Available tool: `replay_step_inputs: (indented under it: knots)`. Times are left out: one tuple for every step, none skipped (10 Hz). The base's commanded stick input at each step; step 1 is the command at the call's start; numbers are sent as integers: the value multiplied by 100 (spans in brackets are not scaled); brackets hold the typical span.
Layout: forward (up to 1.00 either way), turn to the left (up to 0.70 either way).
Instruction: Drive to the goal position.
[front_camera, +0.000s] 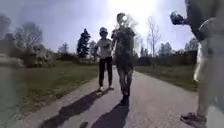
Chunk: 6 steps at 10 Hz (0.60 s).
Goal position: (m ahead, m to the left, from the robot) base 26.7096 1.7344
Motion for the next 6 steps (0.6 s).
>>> replay_step_inputs:
  knots:
    - [85, 0]
    - [85, 0]
    - [85, 0]
    - [85, 0]
    - [85, 0]
    - [85, 0]
